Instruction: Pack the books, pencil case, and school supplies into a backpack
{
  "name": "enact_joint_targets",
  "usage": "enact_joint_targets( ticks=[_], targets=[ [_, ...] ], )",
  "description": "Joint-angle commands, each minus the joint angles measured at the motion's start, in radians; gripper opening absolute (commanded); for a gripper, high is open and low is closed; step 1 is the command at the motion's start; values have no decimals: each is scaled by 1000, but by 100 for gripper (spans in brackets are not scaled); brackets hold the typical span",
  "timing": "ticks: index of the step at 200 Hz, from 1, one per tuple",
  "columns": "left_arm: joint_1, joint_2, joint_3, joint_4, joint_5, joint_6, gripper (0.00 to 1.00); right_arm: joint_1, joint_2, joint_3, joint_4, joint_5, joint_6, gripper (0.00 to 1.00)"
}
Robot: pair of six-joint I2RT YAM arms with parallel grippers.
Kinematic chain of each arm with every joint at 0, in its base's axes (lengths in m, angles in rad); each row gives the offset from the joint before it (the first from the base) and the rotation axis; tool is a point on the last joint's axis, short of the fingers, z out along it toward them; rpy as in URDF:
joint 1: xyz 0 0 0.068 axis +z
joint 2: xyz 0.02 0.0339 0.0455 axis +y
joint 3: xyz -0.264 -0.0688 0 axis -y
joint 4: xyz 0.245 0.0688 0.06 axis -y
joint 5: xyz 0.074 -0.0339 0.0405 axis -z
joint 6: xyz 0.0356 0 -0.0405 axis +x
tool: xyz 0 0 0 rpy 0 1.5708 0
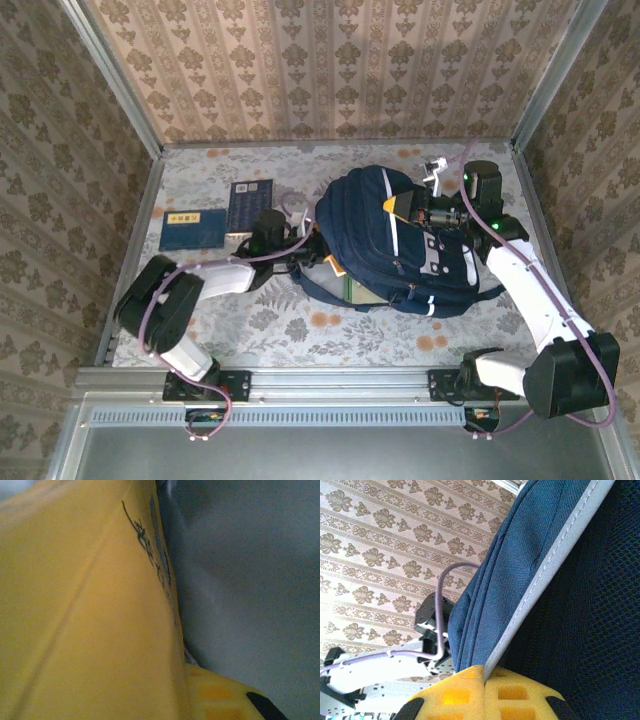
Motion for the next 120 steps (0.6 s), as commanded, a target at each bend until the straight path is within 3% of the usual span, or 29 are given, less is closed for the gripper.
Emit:
enact_joint_targets(
  ticks=[1, 45, 83, 94, 108, 120],
  targets=[
    [-38, 95, 98, 302, 0, -104, 0, 9, -63, 24, 163, -95, 20, 0],
    [-133, 263, 249, 278, -50, -120, 0, 9, -61, 11, 194, -92, 45, 0],
    [-185, 355, 374, 109, -64, -81, 7, 7, -66, 3, 189, -64, 44, 0],
    [-196, 375, 395, 114, -54, -88, 16, 7, -66, -2, 188, -58, 41, 0],
    [-203, 388, 419, 118, -33, -99, 40, 7, -65, -2, 178, -54, 34, 0],
    [-202, 375, 414, 112, -27, -91, 50, 7, -67, -1, 168, -46, 24, 0]
  ],
)
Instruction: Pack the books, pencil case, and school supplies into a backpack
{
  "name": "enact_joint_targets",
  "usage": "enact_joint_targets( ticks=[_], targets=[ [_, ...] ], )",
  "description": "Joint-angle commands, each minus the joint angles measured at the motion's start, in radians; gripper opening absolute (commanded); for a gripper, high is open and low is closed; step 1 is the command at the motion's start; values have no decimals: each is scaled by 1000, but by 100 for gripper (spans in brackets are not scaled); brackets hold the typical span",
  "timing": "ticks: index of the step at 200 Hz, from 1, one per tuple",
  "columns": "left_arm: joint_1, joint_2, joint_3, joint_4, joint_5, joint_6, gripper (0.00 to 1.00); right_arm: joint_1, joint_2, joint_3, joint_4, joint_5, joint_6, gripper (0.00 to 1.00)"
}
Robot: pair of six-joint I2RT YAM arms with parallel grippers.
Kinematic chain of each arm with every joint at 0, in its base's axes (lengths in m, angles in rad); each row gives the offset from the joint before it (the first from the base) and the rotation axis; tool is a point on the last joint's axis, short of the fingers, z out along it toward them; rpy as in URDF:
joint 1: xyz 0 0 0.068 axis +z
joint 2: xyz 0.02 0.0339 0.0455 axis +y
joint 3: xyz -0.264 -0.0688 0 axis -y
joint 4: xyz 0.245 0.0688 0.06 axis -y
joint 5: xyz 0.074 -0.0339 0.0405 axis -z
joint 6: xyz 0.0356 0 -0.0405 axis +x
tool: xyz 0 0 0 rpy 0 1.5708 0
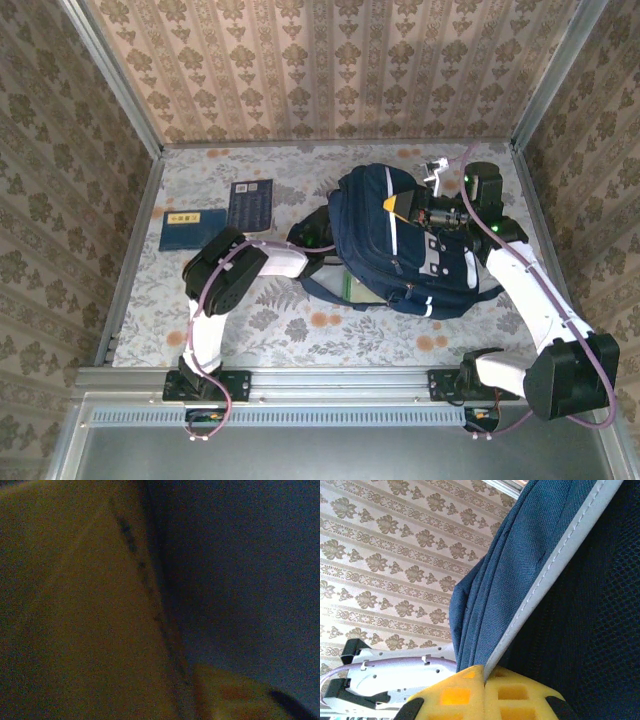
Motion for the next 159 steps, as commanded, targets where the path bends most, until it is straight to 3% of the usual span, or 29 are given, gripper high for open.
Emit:
enact_joint_targets(
  ticks=[1, 30, 80, 120, 159],
  targets=[
    [-11, -18, 46, 36, 36, 22, 51, 7, -62, 23, 114, -55, -15, 0],
    [14, -99, 10, -66, 36, 98, 68, 7, -61, 30, 88, -40, -36, 0],
    [75, -225, -119, -83, 45, 101, 81, -2, -76, 17, 54, -2, -66, 0],
    [113, -329, -187, -93, 64, 104, 84, -14, -87, 9, 29, 22, -81, 0],
    [184, -477, -268, -211, 62, 150, 84, -19, -96, 18, -55, 93, -130, 0]
  ],
)
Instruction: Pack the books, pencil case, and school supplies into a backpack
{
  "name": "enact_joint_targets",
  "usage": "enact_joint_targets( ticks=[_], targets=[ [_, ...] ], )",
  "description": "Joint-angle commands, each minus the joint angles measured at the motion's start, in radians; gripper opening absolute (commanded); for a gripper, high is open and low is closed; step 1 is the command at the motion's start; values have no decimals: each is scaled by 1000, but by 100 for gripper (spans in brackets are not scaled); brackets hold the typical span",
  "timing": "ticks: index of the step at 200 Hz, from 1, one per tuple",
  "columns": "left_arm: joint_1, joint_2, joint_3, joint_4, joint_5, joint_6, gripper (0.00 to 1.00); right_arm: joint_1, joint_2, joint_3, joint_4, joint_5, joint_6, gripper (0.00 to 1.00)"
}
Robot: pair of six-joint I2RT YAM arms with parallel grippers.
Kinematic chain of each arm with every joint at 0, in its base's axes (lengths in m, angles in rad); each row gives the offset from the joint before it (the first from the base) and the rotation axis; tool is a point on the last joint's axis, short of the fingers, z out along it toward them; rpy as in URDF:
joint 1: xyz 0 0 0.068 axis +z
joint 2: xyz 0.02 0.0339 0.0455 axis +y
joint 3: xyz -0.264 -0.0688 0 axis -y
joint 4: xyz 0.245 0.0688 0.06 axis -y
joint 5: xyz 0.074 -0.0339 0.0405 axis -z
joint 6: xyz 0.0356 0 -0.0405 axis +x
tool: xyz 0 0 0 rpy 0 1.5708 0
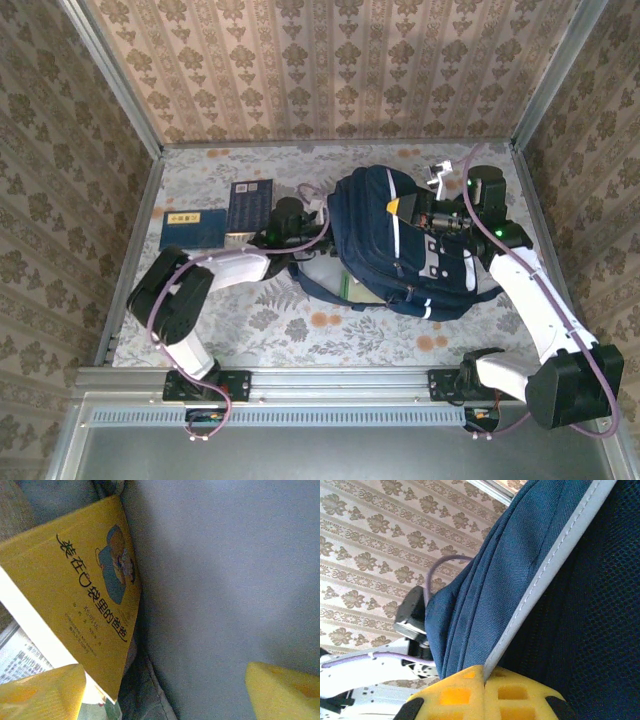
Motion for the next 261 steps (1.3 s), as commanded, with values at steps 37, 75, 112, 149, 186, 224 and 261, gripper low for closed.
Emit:
enact_joint_targets(
  ticks=[37, 75, 112, 149, 186, 224, 261],
  targets=[
    [153, -377, -52, -584, -107, 328, 83, -8, -42, 32, -107, 196, -118, 0],
    [291, -513, -8, -947, -283, 523, 83, 14, 1, 48, -160, 380, -157, 0],
    [379, -569, -62, -969, -348, 488, 84, 124, 93, 101, -247, 614, -278, 0],
    [417, -556, -30, -1037, -429, 502, 84, 230, 207, 172, -347, 951, -405, 0],
    [451, -484, 63, -1054, -490, 549, 86, 258, 319, 175, -352, 1114, -470, 3],
    [466, -270, 207, -1041, -538, 547, 86, 259, 277, 90, -203, 940, -397, 39],
    [477, -9, 427, -1065, -590, 592, 85, 273, 170, 71, -177, 927, -359, 52]
  ],
)
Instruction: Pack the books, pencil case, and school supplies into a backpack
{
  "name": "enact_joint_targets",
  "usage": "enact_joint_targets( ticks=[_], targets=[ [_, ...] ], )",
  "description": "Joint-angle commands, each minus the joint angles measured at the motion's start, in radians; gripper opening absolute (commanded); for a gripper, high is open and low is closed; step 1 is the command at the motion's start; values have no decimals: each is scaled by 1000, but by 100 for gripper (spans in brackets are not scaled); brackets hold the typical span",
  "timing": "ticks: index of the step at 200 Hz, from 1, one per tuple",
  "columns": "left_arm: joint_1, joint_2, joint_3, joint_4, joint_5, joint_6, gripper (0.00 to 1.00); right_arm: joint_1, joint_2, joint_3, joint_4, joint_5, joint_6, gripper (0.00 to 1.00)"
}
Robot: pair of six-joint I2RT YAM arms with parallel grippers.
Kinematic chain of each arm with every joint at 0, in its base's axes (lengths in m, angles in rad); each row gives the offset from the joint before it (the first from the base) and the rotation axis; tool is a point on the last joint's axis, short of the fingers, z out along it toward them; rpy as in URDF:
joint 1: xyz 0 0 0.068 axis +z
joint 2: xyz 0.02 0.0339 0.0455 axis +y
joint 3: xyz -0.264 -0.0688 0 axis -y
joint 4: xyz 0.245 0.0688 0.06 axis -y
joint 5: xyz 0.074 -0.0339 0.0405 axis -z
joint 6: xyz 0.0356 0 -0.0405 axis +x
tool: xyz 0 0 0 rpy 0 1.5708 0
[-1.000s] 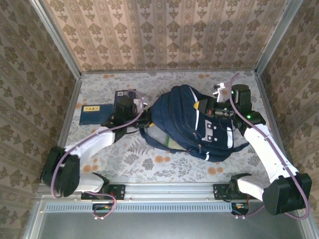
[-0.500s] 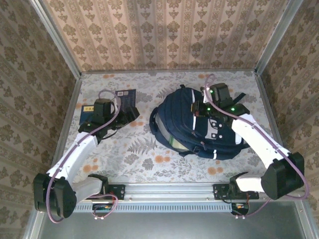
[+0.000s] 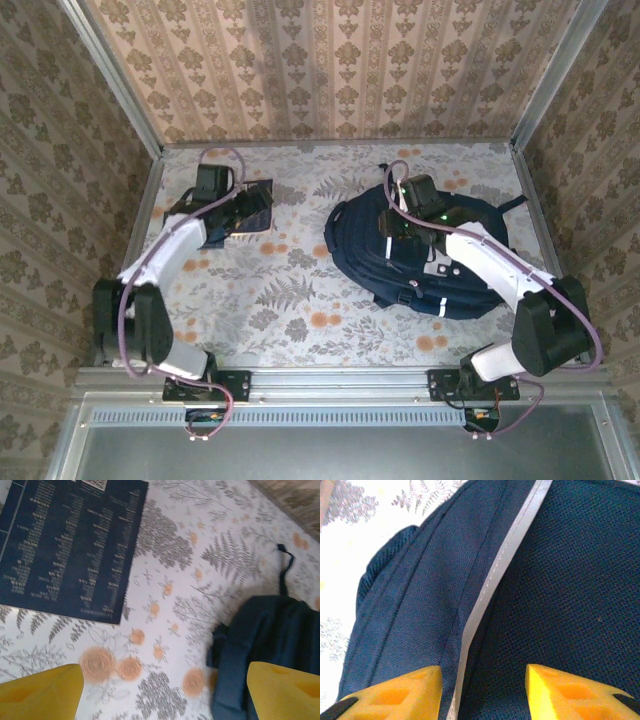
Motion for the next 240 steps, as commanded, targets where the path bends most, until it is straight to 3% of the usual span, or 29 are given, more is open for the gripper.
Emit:
enact_joint_targets(
  ticks=[1, 44, 87, 128, 185, 205, 240],
  targets=[
    [12, 141, 141, -34, -63, 62, 85, 11, -112, -11, 50, -8, 34, 52],
    [12, 482, 524, -279, -164, 205, 86, 79, -167, -46, 7, 120, 59, 52],
    [14, 628, 584, -318, -159, 196, 86, 139, -208, -100, 32, 132, 69, 50],
    [15, 637, 429, -227, -45, 64, 86, 167, -207, -69, 36, 29, 120, 47],
    [4, 504, 113, -40, 74, -131, 85, 246, -104, -1, 47, -64, 129, 47],
    [-31, 416, -23, 30, 105, -214, 84, 256, -71, 5, 67, -100, 145, 47],
    [-149, 224, -222, 38, 65, -310, 84, 266, 16, 48, 61, -156, 158, 47]
  ],
)
